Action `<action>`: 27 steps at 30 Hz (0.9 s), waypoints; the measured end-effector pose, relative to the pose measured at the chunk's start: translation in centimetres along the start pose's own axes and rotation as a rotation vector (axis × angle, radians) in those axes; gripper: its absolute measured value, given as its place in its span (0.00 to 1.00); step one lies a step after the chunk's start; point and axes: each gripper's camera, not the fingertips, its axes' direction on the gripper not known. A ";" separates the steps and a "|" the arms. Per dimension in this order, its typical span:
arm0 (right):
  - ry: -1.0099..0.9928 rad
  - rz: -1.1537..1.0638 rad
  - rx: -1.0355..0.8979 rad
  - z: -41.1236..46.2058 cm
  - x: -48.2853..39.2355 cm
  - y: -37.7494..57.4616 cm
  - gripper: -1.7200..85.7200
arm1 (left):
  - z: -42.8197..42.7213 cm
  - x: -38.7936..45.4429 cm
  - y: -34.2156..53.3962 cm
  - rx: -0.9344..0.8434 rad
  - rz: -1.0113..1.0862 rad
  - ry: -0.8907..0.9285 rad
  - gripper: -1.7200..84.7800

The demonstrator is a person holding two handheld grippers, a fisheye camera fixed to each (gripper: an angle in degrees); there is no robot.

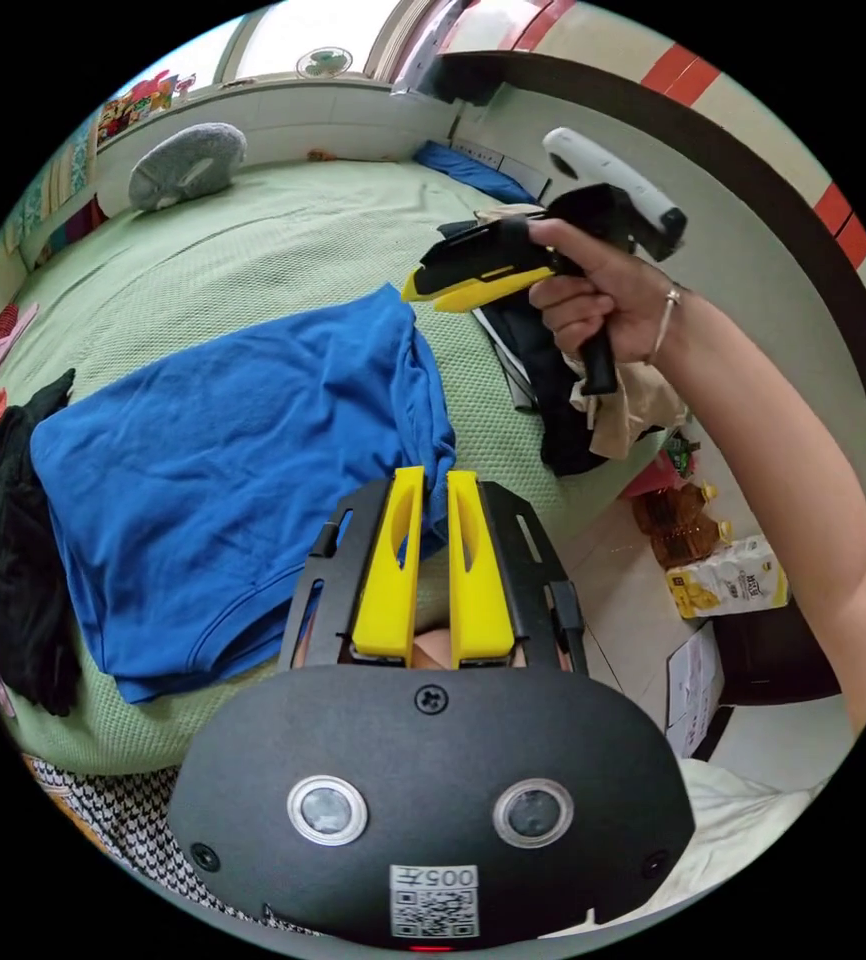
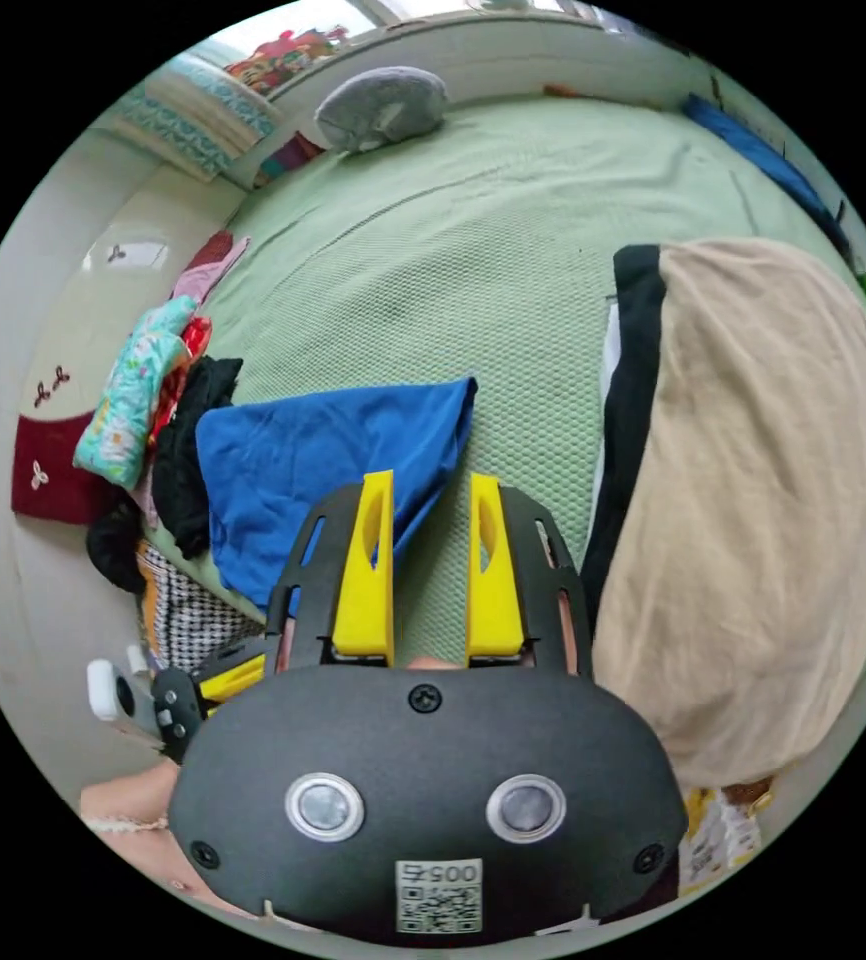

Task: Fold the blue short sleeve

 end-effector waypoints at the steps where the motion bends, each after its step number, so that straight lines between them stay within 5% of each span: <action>1: -0.006 0.022 -0.023 0.8 0.5 -1.0 0.14 | -0.2 -0.3 0.1 0.004 0.000 0.013 0.08; 10: -0.210 0.172 -0.016 4.6 2.8 -5.2 0.06 | -0.9 -2.0 1.7 -0.005 -0.016 0.066 0.08; 27: 0.222 0.133 0.082 -5.4 -0.1 -5.9 0.01 | -5.8 2.9 1.1 0.098 0.086 0.319 0.08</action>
